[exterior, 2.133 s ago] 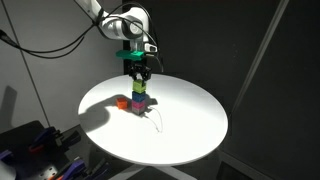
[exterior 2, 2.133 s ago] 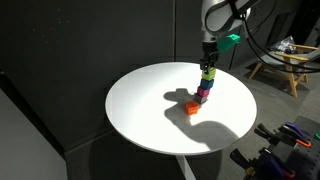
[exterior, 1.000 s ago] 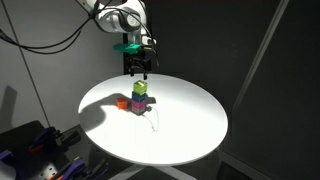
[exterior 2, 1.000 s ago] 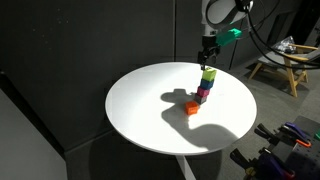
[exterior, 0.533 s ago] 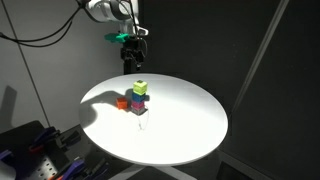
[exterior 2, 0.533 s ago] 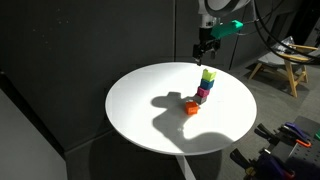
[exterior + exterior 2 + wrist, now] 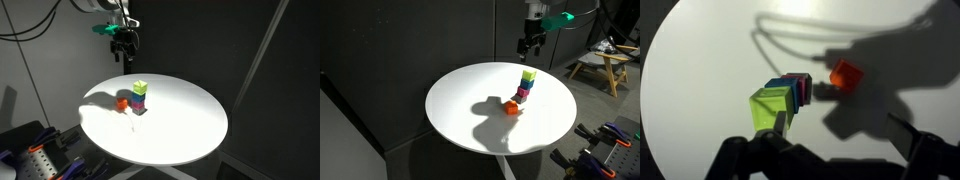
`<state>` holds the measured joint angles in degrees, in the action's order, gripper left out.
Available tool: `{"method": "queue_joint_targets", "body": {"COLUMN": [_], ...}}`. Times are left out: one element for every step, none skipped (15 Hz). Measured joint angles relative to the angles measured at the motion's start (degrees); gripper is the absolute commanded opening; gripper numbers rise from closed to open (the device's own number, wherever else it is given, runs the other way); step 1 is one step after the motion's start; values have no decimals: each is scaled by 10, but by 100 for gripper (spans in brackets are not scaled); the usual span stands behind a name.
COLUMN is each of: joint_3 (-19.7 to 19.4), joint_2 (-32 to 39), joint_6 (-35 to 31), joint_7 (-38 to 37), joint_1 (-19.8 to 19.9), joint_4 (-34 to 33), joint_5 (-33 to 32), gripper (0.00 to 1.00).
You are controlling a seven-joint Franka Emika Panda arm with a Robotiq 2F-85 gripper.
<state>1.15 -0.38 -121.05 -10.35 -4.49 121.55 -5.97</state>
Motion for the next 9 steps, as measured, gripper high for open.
{"method": "queue_joint_targets", "body": {"joint_3": [0,1,1,1,1,1,1,1,1], "joint_2": [-13,-25,-37,-47,-55,-62,-68,-74,-78], "joint_6": [-4,-7,-11,-15,-18,-21,-24,-26,-28], "joint_7": [11,20,29,38,45,51,56,61,63], "joint_1": [0,0,0,0,0,0,0,0,0], "joint_4": [10,19,28,36,43,49,54,59,63], "joint_5": [8,17,26,37,46,54,60,66,70], "gripper": [100,100,100,100,100,100,100,100,100]}}
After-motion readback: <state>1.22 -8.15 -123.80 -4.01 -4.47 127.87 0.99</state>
